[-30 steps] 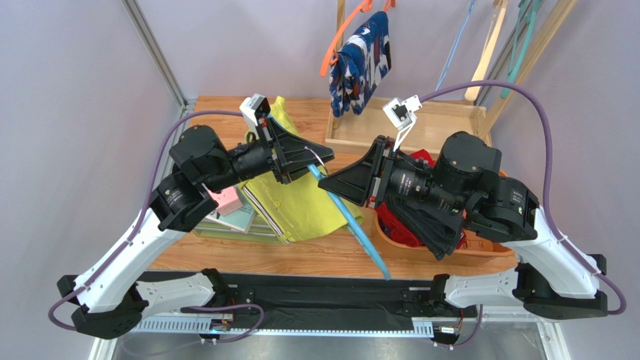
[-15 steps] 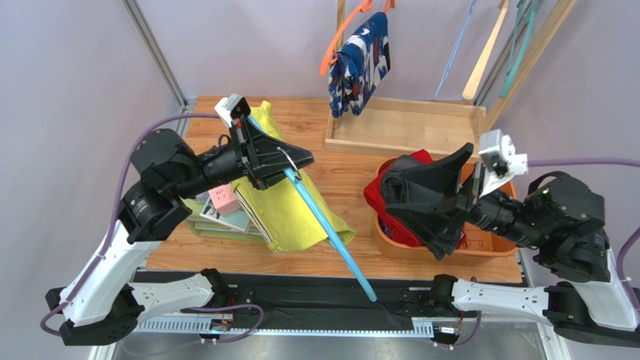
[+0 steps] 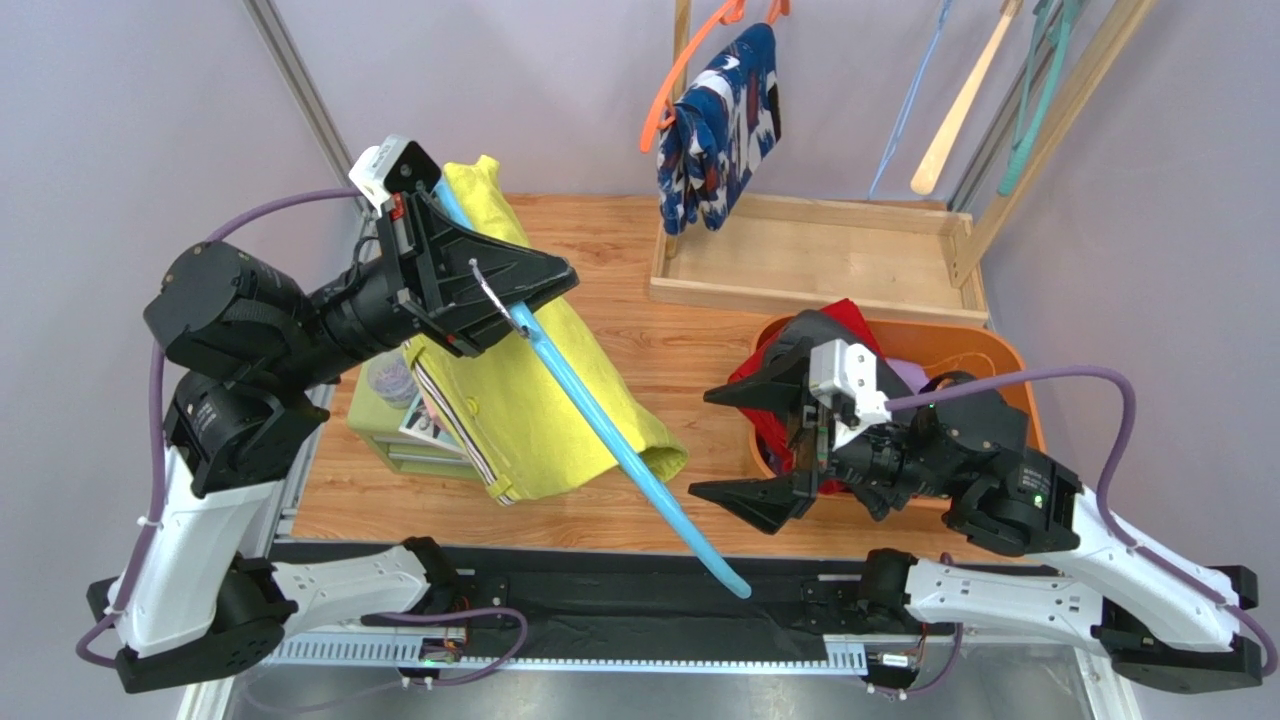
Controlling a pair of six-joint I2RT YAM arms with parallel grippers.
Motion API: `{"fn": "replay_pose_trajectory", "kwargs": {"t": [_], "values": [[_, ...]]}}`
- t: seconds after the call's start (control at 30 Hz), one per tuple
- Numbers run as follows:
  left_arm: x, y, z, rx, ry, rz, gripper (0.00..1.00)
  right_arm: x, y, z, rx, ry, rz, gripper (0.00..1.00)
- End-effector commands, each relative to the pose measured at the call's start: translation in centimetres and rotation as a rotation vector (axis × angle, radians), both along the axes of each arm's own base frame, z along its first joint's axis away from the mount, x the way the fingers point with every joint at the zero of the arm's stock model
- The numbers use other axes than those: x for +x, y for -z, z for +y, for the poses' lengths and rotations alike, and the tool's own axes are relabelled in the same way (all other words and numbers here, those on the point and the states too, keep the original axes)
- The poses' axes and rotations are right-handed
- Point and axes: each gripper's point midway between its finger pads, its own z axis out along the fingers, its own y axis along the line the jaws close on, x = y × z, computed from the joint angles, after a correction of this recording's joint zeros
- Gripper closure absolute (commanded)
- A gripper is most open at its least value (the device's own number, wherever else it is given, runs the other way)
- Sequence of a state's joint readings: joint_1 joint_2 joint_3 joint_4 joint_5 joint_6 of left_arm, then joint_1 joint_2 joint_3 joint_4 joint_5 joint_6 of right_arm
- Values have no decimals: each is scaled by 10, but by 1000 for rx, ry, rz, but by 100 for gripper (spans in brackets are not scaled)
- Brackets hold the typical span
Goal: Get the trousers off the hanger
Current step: Pass the hanger from the right arm to the left, then remove the trousers from the hanger
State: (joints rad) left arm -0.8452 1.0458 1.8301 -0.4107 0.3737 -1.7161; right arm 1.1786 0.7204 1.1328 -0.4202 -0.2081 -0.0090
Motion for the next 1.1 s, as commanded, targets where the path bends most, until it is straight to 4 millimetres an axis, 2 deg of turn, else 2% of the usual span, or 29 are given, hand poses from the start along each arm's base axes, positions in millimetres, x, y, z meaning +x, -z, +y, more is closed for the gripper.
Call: {"fn": "replay_pose_trajectory", "kwargs": {"t": [0.0,0.2,0.4,0.47,0.5,0.6,0.63,0.67,0.87,0.9,0.93,1.0,1.07], "values": [[-19,-39,19,-129,9,-115,100,-11,-64,2,204,-63,-130,0],[-18,-42,18,-138,11,-118,100,-16,-75,30,219,-110,-132,0],[-17,-46,16,-151,17,-123,100,5,-75,50,264,14,-108,0],[-17,-47,16,-155,20,-125,100,13,-68,57,246,61,-102,0],[-17,-47,16,-155,22,-124,100,14,-74,57,270,71,-114,1],[-17,-48,15,-158,27,-126,100,31,-71,62,255,169,-101,12],[-18,-49,15,-161,30,-129,100,34,-66,67,235,185,-95,20],[-18,-48,15,-160,33,-130,100,40,-66,66,232,219,-88,23],[-19,-50,15,-168,42,-133,100,54,-53,74,206,295,-78,28],[-19,-50,14,-169,43,-134,100,57,-51,74,200,315,-73,33],[-19,-51,15,-170,45,-137,100,62,-50,71,201,346,-64,49],[-21,-50,15,-169,49,-137,100,65,-48,68,212,368,-56,60],[-21,-48,15,-165,48,-137,100,69,-56,58,240,402,-53,76]]}}
